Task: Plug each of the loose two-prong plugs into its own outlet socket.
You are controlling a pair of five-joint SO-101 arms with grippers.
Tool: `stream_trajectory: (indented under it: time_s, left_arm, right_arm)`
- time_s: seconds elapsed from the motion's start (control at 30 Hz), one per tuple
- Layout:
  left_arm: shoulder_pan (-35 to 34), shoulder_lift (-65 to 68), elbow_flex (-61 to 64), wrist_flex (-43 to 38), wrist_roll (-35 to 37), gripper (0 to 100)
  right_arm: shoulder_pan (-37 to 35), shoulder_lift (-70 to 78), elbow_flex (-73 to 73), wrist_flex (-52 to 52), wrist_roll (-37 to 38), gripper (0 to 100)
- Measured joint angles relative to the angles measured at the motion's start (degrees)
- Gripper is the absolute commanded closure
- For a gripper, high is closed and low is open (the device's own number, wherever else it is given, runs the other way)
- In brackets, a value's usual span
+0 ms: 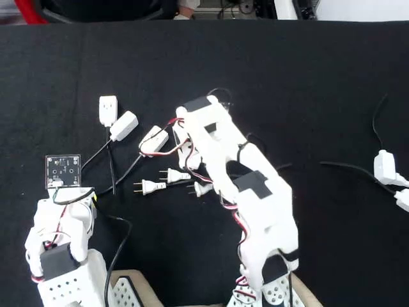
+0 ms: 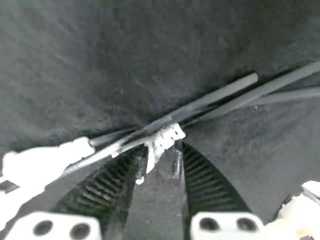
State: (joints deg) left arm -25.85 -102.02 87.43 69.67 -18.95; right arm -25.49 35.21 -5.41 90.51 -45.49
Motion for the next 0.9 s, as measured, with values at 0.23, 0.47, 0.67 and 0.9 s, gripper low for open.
stream_trajectory:
  time_s: [0.23, 0.47, 0.67, 0.9]
  left_arm:
    - [0.0, 0.0, 0.0, 0.0, 0.0, 82]
    - [0.0, 0.0, 0.0, 0.0, 0.0, 82]
    - [0.0, 0.0, 0.0, 0.0, 0.0, 82]
    - [0.0, 0.0, 0.0, 0.0, 0.0, 82]
  right_arm:
    - [-2.4, 3.4, -3.2, 0.7, 0.0, 89.3]
    - [-4.9, 5.8, -5.6, 5.0, 1.2, 89.2]
    - [-5.1, 6.7, -5.8, 5.5, 6.3, 89.2]
    - [-5.1, 6.9, -7.5, 8.1, 12.7, 89.4]
